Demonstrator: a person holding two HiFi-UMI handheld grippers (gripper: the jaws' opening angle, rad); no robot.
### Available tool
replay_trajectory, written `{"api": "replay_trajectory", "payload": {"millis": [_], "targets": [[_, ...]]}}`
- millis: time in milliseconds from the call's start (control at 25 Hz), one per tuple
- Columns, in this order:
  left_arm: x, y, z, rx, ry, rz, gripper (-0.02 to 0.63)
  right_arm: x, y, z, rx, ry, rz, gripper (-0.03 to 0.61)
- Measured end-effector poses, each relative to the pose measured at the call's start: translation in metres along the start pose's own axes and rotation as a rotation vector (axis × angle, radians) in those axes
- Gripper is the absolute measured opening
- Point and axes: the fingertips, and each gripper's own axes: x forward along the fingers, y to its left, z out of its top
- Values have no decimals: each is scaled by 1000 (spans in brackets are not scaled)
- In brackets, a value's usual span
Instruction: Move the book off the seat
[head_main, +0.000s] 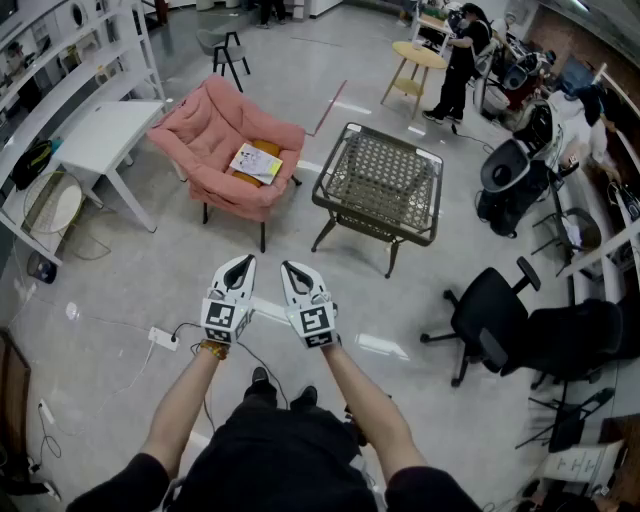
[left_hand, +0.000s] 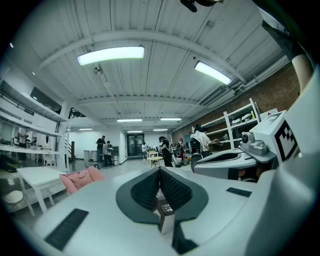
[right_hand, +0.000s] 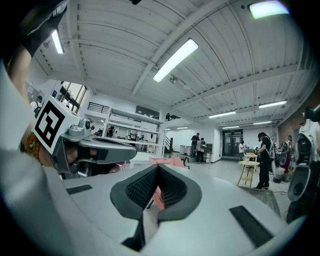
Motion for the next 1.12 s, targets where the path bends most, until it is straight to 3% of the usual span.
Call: {"api": "replay_trajectory", "payload": {"millis": [120,800,1120], "targets": [[2,4,-3,2,6,-5,12,4,4,6,56,-20,28,15],[-5,119,-24,-16,44,-66,12,110,61,10,39,50,82,15],[27,140,-39,-13,84,-61,12,137,40,-8,53,58,74,15]]}}
